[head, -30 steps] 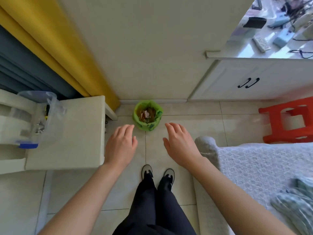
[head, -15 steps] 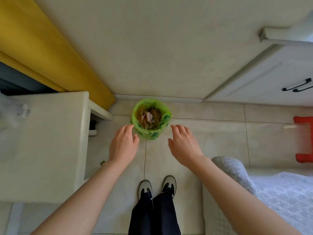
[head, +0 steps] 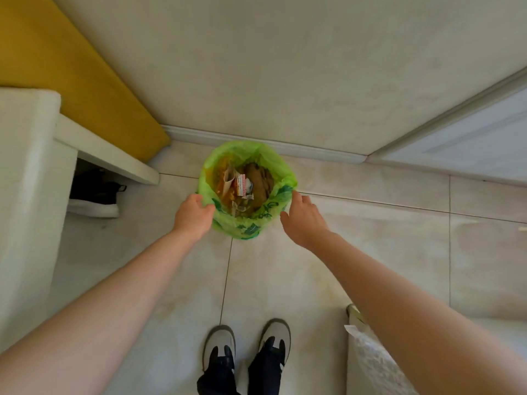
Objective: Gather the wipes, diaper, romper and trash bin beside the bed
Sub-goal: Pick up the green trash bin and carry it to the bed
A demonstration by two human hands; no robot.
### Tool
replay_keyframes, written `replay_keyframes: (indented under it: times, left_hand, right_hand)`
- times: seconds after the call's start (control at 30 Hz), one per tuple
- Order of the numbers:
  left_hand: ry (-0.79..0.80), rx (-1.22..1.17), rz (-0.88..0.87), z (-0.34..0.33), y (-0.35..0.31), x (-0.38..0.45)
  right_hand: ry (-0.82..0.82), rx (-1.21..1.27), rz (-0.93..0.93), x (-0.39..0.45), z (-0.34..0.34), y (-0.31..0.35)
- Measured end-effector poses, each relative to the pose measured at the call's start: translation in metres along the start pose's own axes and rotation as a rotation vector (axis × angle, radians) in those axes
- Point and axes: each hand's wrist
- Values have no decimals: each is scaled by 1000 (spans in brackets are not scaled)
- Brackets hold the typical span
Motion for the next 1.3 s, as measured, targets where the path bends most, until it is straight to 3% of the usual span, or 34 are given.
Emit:
replay_keyframes:
  times: [0.37,0.63,0.83,1.03,1.3]
  left_hand:
    - [-21,-234,15,-27,2,50]
    - [82,-444,156,-23,8,55]
    - [179,-525,226,-27,12,18]
    - [93,-494,212,-7,0,-33]
    - [-220,-427,-88,81,-69,-155]
  right_hand:
    - [-74,328,-139,68,-25,-1]
    - [-73,708,-336,72,-33,-2]
    - [-110,683,-456,48,-24,-15]
    - [-75,774,-480,-6,15,-10]
    - [-269,1010,-206,-145,119,28]
Point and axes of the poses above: each hand's wrist, its own x-axis towards the middle knuckle, its own z-axis out of the back of the hand, y = z × x, and after that the axes turned 10 degrees about x, right-handed
